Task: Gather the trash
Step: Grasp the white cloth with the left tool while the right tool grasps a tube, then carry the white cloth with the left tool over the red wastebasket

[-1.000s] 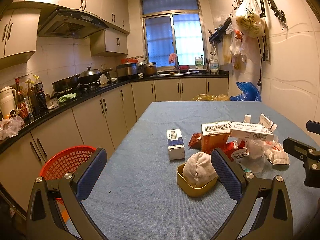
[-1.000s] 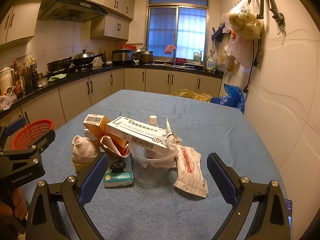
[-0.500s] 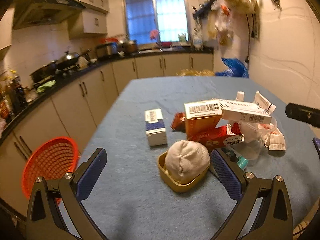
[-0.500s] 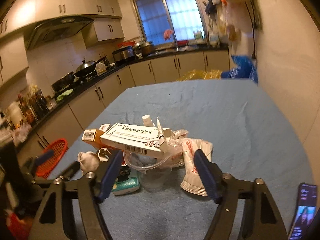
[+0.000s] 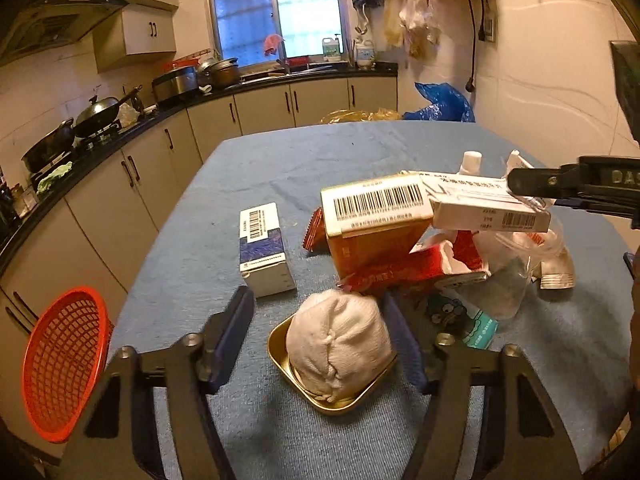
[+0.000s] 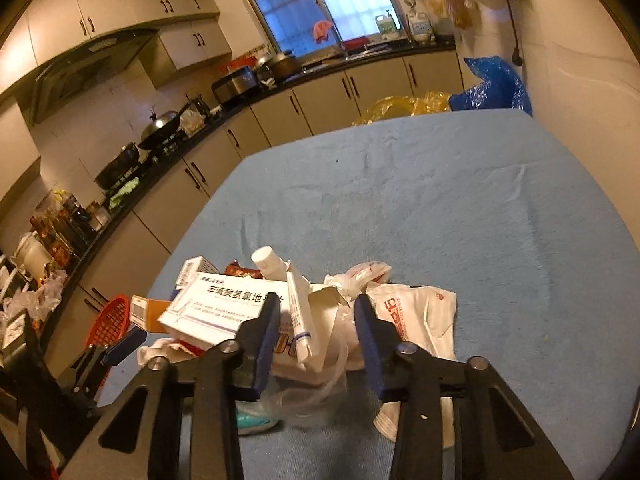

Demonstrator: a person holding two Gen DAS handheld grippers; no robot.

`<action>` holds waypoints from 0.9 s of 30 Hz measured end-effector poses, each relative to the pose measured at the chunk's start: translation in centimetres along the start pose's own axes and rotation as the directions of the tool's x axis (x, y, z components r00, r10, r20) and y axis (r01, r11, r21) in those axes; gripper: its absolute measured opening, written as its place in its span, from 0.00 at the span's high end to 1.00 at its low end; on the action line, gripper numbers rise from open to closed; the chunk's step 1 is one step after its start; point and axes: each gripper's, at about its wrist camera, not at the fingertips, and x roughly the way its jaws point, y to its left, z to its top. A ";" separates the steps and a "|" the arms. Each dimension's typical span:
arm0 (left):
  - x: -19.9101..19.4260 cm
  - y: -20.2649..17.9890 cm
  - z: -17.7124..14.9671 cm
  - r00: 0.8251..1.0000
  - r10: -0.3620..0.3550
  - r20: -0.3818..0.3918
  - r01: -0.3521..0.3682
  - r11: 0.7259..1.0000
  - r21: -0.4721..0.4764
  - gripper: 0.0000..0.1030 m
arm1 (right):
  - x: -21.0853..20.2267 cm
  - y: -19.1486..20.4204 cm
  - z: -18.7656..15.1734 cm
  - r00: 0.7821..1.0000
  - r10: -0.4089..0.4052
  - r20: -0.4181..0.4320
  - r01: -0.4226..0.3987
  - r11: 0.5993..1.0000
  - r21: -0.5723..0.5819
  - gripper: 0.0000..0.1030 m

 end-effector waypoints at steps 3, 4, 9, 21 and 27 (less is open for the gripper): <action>0.1 0.0 0.0 1.000 -0.011 -0.005 0.011 1.000 -0.007 0.68 | -0.2 -0.1 -0.1 1.000 0.005 0.015 -0.005 1.000 0.001 0.85; 0.1 0.0 0.0 1.000 -0.016 -0.003 0.016 1.000 -0.006 0.69 | -0.4 0.0 -0.1 1.000 0.003 0.019 -0.003 1.000 -0.003 0.89; -1.0 0.4 0.0 0.999 -0.048 0.020 0.048 0.998 -0.034 0.73 | -1.8 -0.6 -0.4 0.999 0.025 0.049 -0.026 0.999 0.021 0.90; -6.8 1.9 1.8 0.982 -0.077 0.173 0.092 0.992 -0.081 0.73 | -7.3 0.7 -0.6 0.981 0.044 0.190 -0.043 0.999 -0.007 0.90; -7.9 2.3 1.9 0.978 -0.077 0.193 0.096 0.991 -0.094 0.73 | -9.4 1.3 -0.6 0.972 0.057 0.229 -0.055 0.998 -0.016 0.90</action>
